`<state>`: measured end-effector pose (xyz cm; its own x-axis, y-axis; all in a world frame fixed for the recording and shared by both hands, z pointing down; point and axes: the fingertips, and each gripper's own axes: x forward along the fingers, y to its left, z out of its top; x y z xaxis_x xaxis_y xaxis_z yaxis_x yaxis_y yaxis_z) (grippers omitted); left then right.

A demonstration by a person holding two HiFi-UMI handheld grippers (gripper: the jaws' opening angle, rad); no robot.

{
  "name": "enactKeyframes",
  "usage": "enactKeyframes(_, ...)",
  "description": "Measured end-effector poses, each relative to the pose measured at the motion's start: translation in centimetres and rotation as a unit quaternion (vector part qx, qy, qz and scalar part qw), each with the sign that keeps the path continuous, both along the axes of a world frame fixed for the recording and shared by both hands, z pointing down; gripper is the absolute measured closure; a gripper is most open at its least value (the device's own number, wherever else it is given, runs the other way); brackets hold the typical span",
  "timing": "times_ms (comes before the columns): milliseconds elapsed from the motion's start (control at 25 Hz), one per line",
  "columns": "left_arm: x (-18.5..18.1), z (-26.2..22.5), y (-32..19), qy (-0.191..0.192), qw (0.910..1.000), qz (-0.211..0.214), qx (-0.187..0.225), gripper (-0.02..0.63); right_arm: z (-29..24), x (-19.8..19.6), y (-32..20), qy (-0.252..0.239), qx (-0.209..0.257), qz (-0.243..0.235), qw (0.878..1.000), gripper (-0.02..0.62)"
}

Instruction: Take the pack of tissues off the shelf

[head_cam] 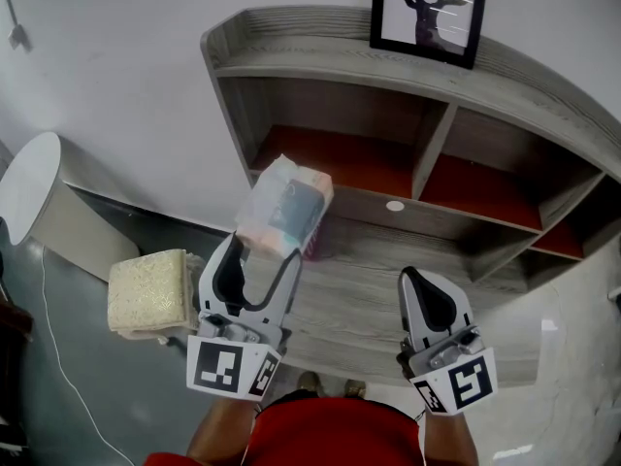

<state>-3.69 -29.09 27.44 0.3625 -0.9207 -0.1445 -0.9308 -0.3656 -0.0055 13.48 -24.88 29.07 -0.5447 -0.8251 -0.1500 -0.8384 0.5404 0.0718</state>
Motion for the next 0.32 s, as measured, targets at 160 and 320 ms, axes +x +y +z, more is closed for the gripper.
enactKeyframes(160, 0.09, -0.22, 0.03, -0.001, 1.0000, 0.002, 0.001, 0.290, -0.01, 0.02, 0.10, 0.002, -0.001, 0.001, 1.000, 0.591)
enactKeyframes(320, 0.06, -0.32, 0.13, -0.002, 1.0000, 0.004, 0.001, 0.290, -0.15, -0.07, 0.24, 0.004, -0.002, 0.001, 1.000, 0.591)
